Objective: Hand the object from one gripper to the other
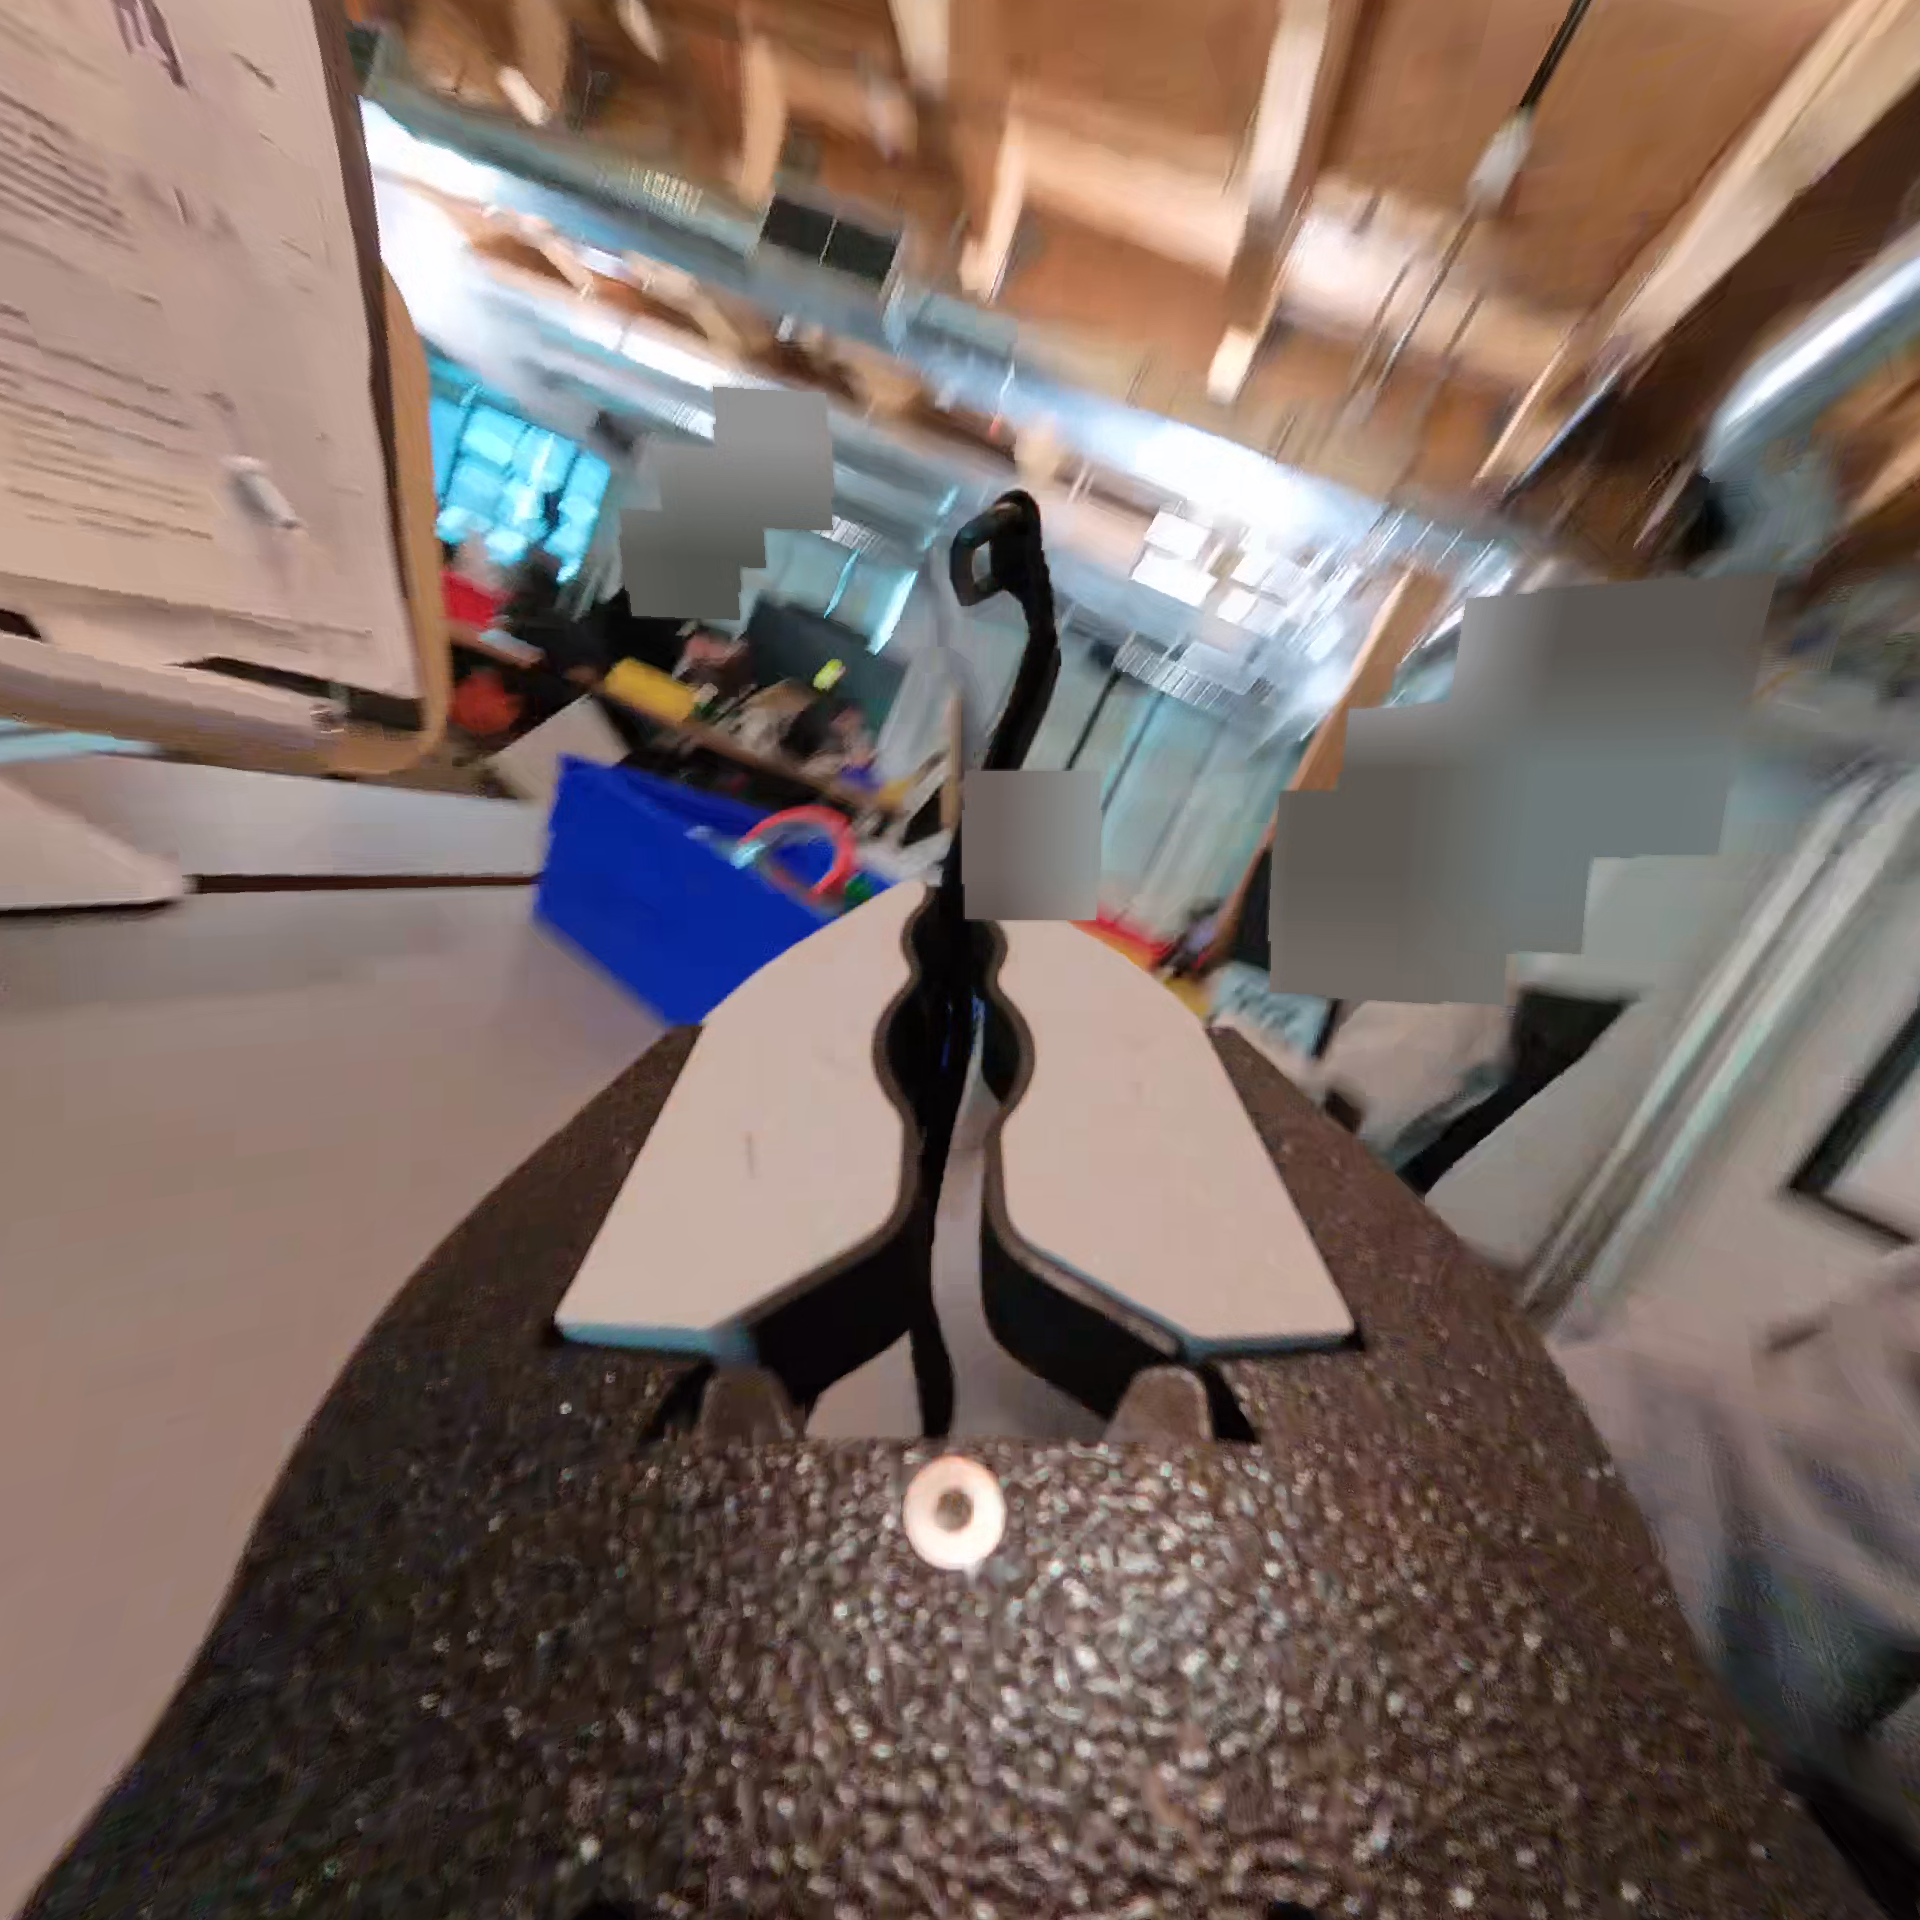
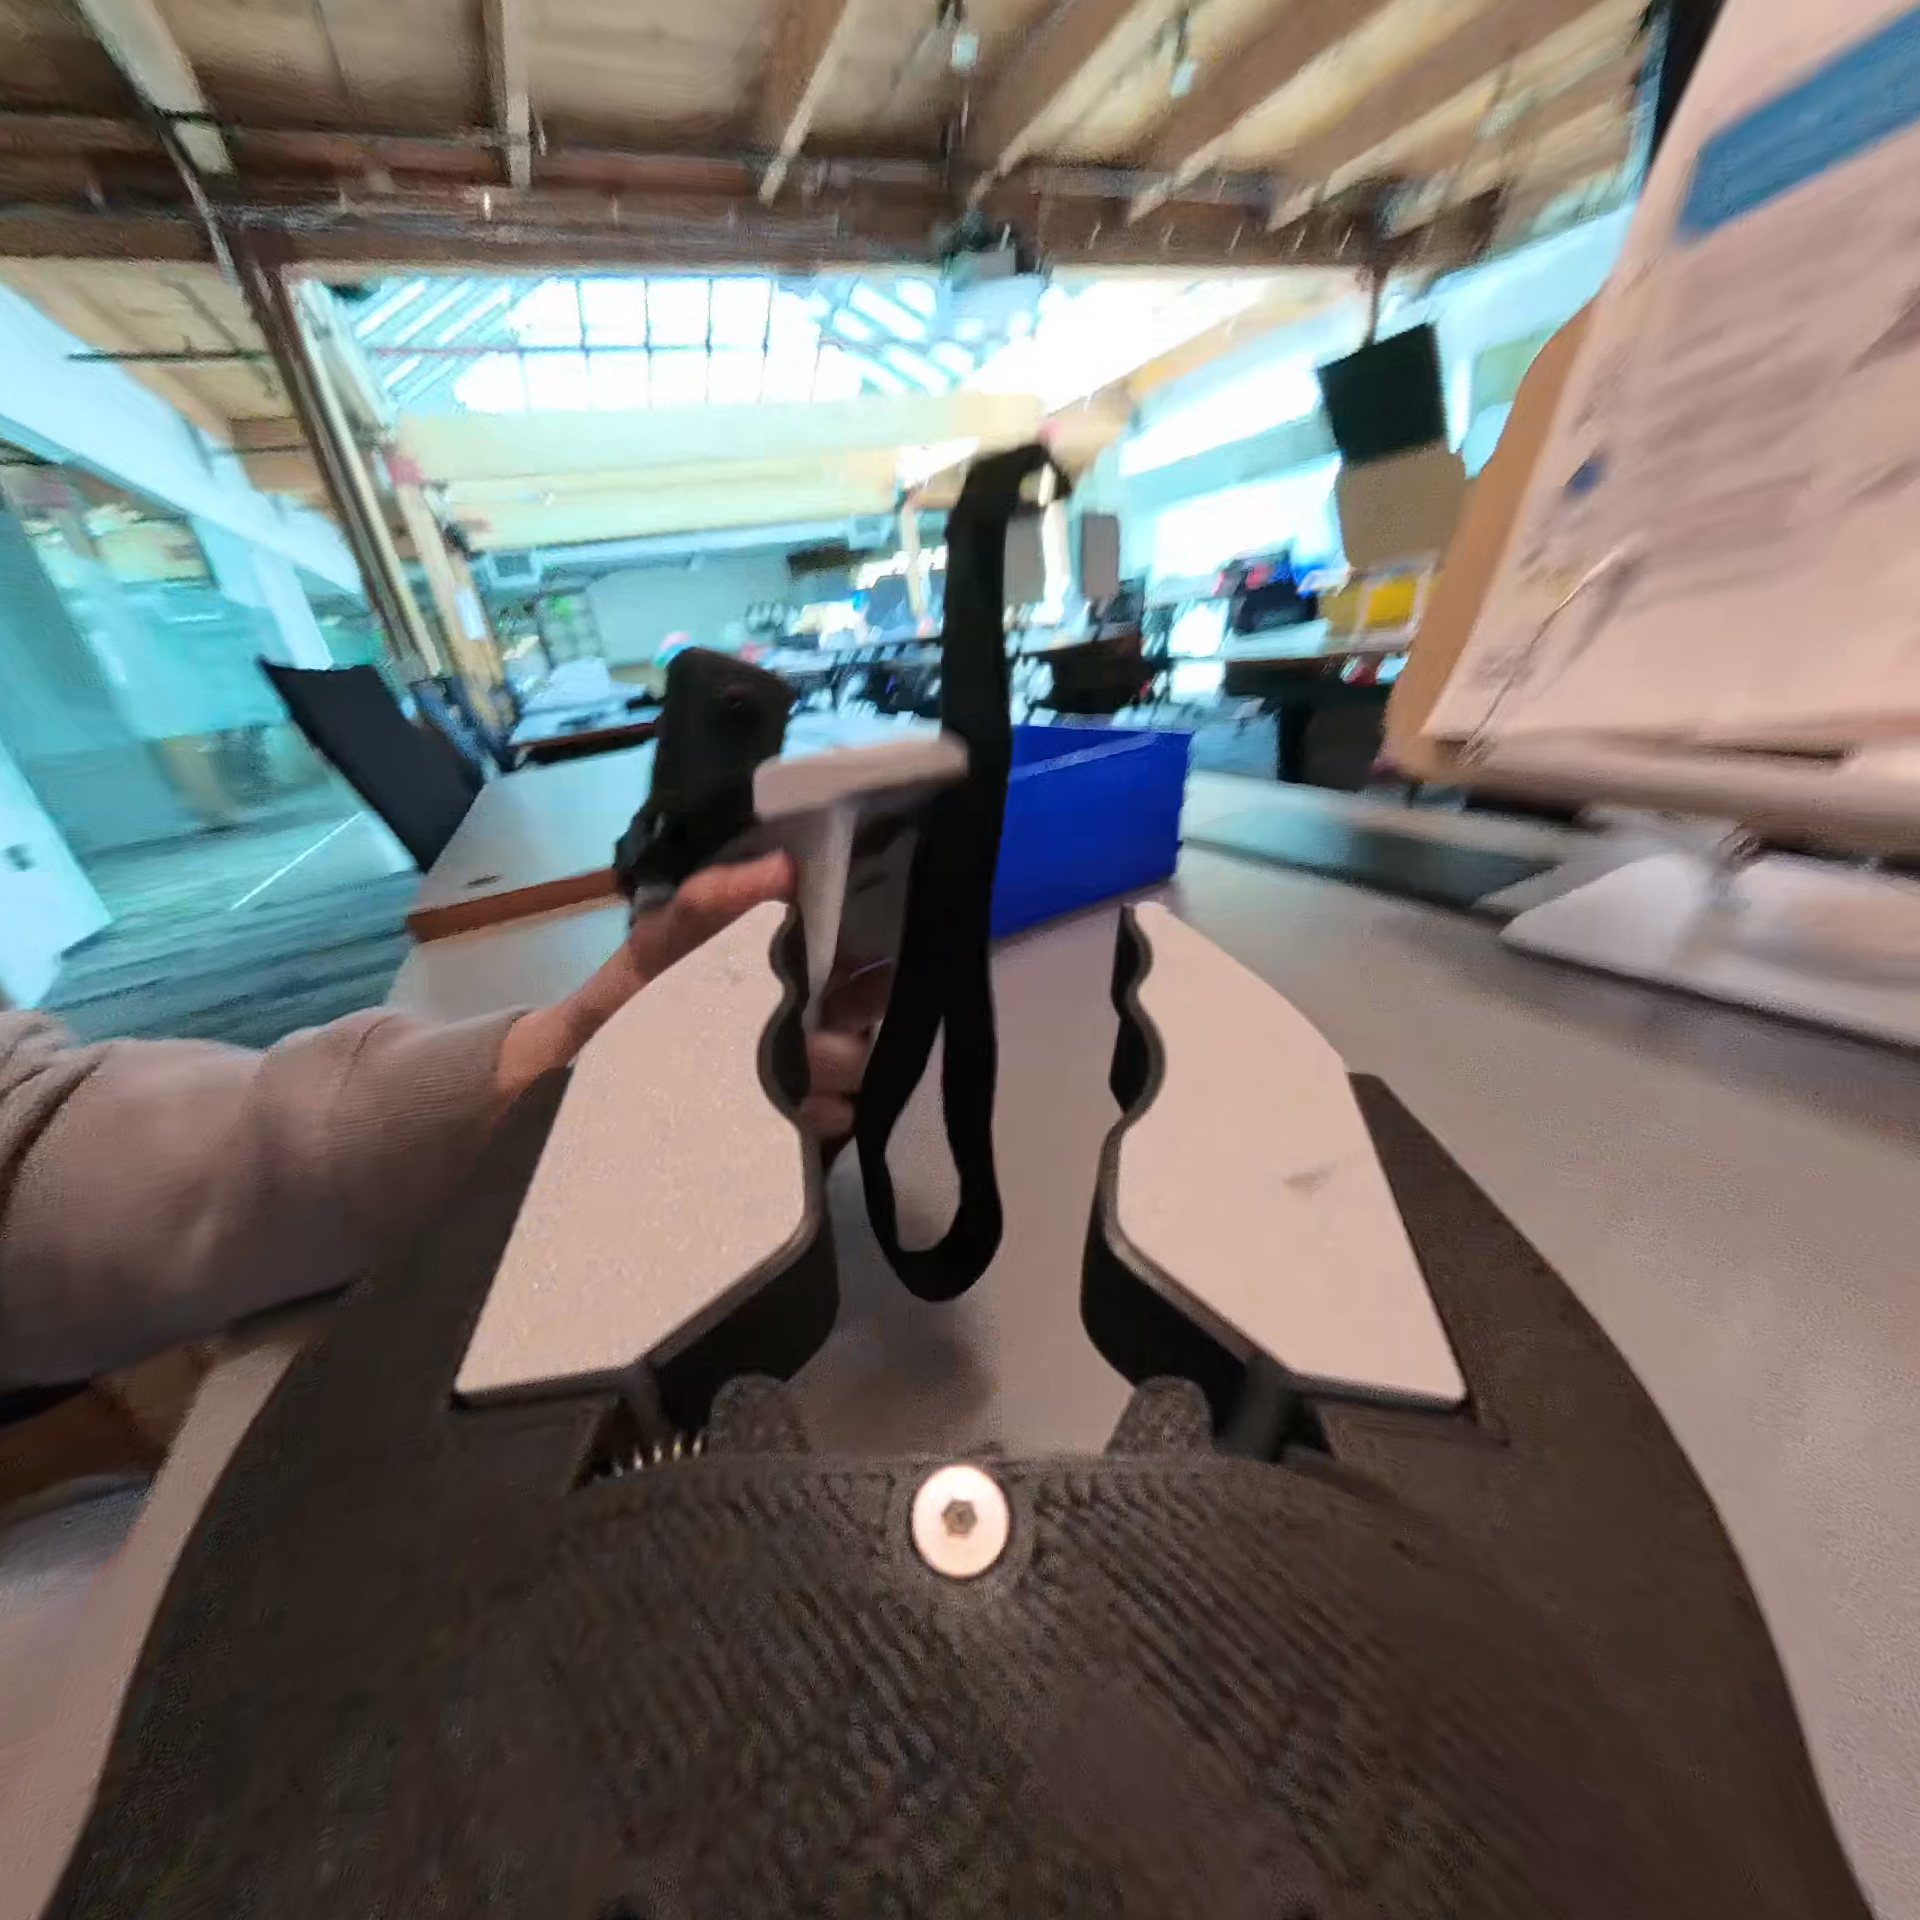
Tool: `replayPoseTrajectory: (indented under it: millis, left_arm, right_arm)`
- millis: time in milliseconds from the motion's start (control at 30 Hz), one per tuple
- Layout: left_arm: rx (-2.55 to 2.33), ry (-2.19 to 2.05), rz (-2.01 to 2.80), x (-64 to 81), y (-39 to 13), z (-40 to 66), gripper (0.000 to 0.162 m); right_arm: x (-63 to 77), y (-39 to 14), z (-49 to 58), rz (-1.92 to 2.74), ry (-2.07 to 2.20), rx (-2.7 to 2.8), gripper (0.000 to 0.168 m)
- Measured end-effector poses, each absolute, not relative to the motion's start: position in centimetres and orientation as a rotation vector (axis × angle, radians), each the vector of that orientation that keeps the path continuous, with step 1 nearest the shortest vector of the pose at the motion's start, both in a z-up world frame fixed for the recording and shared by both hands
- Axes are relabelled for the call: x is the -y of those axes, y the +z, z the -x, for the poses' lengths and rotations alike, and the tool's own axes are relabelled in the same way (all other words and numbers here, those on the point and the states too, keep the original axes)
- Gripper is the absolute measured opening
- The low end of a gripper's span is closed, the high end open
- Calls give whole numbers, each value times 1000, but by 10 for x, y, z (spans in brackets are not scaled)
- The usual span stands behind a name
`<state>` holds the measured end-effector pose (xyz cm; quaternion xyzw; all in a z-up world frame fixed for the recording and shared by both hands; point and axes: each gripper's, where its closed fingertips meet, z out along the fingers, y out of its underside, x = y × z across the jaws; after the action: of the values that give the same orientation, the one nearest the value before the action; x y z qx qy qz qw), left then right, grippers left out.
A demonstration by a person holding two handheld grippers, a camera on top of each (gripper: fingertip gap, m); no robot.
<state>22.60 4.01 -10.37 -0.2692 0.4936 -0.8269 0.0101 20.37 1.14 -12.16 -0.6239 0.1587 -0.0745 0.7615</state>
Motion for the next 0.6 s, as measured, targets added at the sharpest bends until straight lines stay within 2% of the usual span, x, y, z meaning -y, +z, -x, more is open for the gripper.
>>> replayPoseTrajectory:
  millis: [33,100,200,300,433,500,600]
  left_arm:
    - [-1471,-2691,856,-43,-100,-225,4]
    - [-1452,-2850,853,-41,-96,-218,4]
    - [-1542,-2900,745,-28,-94,-204,4]
    - [-1629,-2856,642,-16,-96,-193,4]
    - [-1653,-2746,618,-17,-100,-196,7]
    - [-1701,-2622,584,-18,-105,-199,17]
    - [-1733,-2366,645,-24,-116,-216,48]
  right_arm:
    - [-19,-129,-199,1405,-129,-344,56]
    - [-27,-136,-190,1465,-161,-277,44]
    - [-28,-140,-191,1502,-269,-236,35]
    - [-27,-142,-188,1524,-238,-205,6]
    - [-14,-142,-205,1568,-419,-218,5]
    - [3,-134,-222,1537,-611,-251,5]
    - [35,-128,-248,1567,-909,-305,5]
